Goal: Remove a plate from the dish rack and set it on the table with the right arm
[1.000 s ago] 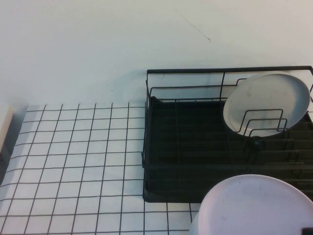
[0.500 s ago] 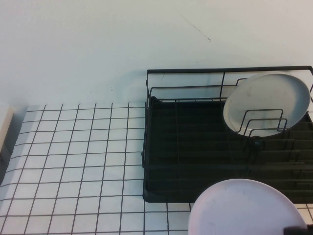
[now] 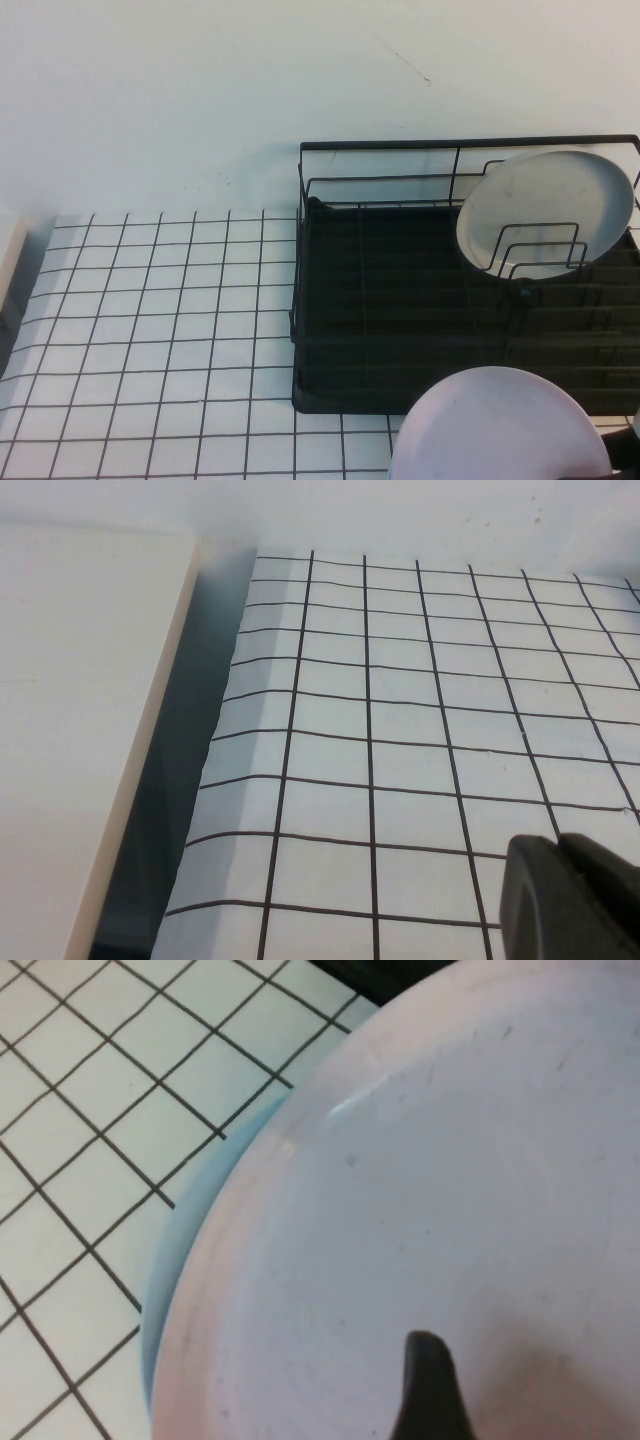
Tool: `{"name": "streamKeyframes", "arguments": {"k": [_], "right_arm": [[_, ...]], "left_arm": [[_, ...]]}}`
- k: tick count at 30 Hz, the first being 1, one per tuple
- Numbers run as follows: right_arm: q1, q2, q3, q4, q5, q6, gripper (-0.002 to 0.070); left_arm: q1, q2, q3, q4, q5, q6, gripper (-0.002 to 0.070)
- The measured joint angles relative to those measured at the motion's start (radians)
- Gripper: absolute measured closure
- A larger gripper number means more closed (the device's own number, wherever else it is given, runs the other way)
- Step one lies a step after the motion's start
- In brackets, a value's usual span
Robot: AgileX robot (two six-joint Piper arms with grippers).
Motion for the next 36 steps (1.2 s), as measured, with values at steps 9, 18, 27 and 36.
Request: {"name": "streamKeyframes", "arguments": {"k": [9, 18, 27, 36], "right_arm": [[0.000, -0.071, -0.235, -0.428, 0.114, 0.271, 0.0255], [0.000, -0.160, -0.419, -0.831, 0.321, 0.684, 0.0494], [0.000, -0.560, -0.465, -0.855, 0.333, 0.861, 0.0669], [0.000, -0.861, -0.431, -0.855, 0.337, 0.965, 0.0676]], "left_arm": [[0.000, 0.000, 0.000, 0.000, 0.000, 0.000, 0.0678], [0.000, 0.000, 0.000, 0.000, 0.000, 0.000, 0.0678], [0.000, 0.000, 0.000, 0.000, 0.000, 0.000, 0.0678], [0.000, 0.000, 0.000, 0.000, 0.000, 0.000, 0.0678]]}}
